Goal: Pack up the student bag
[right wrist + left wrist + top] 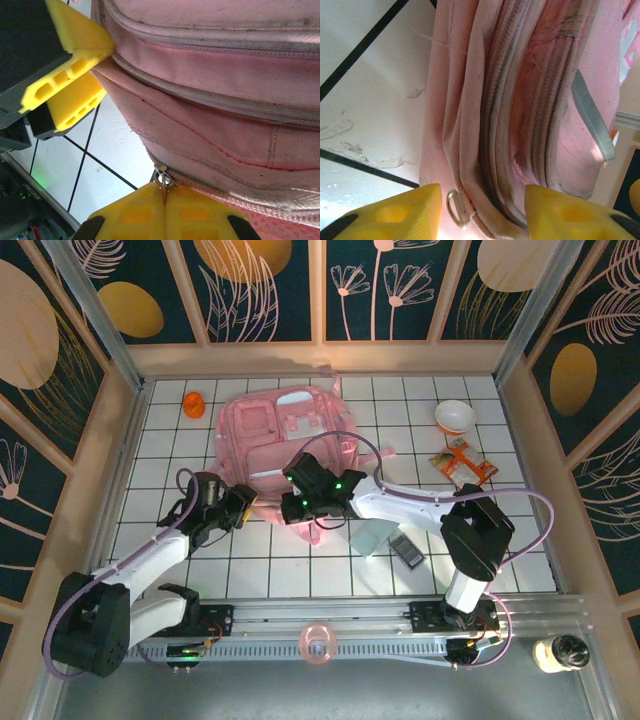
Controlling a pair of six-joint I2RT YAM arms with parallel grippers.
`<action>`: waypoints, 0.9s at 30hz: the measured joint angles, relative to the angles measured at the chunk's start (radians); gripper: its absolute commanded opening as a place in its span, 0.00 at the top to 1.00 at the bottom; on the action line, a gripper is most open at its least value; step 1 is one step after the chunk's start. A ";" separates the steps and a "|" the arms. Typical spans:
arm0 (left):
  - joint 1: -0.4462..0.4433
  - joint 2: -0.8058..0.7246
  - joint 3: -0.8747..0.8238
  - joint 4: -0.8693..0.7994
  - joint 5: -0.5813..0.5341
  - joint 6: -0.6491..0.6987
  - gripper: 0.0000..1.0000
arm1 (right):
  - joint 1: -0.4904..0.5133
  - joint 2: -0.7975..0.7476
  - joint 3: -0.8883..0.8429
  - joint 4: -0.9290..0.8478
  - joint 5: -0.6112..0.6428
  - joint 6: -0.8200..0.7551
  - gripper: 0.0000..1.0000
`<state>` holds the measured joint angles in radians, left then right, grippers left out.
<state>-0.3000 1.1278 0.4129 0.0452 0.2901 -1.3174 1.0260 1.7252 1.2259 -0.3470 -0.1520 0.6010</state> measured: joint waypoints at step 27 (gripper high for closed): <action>0.060 0.009 0.254 -0.280 -0.197 0.417 1.00 | -0.122 -0.118 -0.083 -0.047 0.024 -0.079 1.00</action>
<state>-0.2401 1.1370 0.6670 -0.2348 0.0929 -0.9005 0.9035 1.6073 1.1431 -0.3939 -0.1284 0.5220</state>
